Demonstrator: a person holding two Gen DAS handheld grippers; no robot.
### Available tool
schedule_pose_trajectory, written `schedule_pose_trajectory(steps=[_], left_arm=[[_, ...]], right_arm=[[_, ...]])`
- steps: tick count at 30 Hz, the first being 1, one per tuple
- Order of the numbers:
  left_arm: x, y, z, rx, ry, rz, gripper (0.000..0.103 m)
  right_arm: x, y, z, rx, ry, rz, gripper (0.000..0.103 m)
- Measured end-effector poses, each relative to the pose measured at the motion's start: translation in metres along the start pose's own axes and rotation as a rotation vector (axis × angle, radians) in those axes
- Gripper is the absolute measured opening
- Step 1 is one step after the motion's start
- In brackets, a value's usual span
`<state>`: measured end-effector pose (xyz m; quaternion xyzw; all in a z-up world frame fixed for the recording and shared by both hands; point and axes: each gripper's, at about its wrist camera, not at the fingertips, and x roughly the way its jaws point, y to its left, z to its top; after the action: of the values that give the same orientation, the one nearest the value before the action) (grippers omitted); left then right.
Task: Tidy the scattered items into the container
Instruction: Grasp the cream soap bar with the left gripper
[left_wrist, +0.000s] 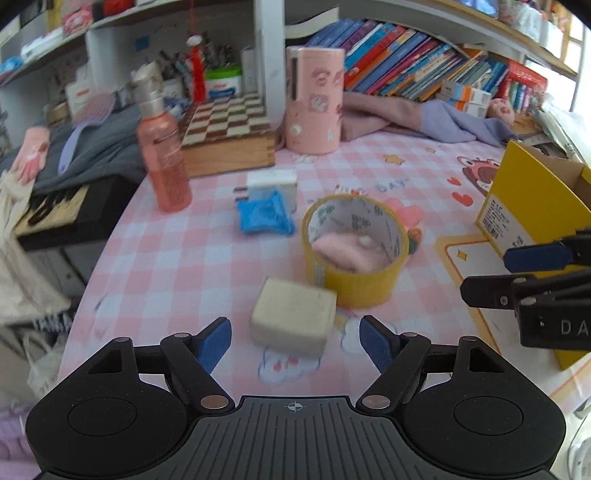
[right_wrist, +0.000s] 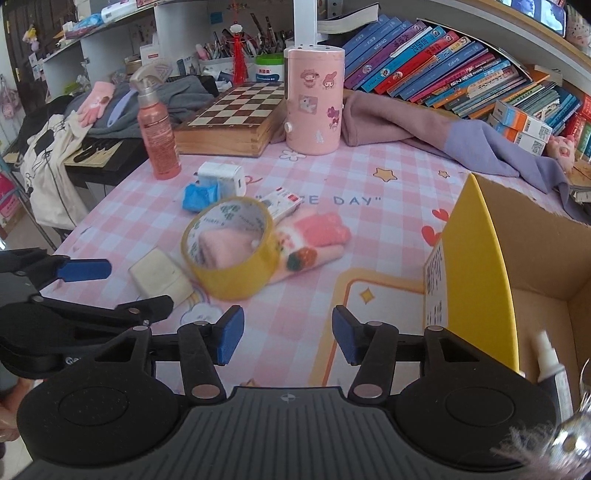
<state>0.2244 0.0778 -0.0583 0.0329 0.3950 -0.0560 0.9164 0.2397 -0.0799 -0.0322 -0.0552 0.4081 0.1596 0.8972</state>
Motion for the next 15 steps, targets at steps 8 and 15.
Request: schedule_pose_trajectory(steps=[8, 15], left_arm=[[0.03, 0.002, 0.005, 0.03, 0.048, -0.004, 0.077], [0.027, 0.014, -0.001, -0.02, 0.06, -0.013, 0.049]], right_arm=[[0.016, 0.0, 0.019, -0.015, 0.003, 0.027, 0.056], [0.031, 0.013, 0.03, -0.057, 0.015, 0.07, 0.066]])
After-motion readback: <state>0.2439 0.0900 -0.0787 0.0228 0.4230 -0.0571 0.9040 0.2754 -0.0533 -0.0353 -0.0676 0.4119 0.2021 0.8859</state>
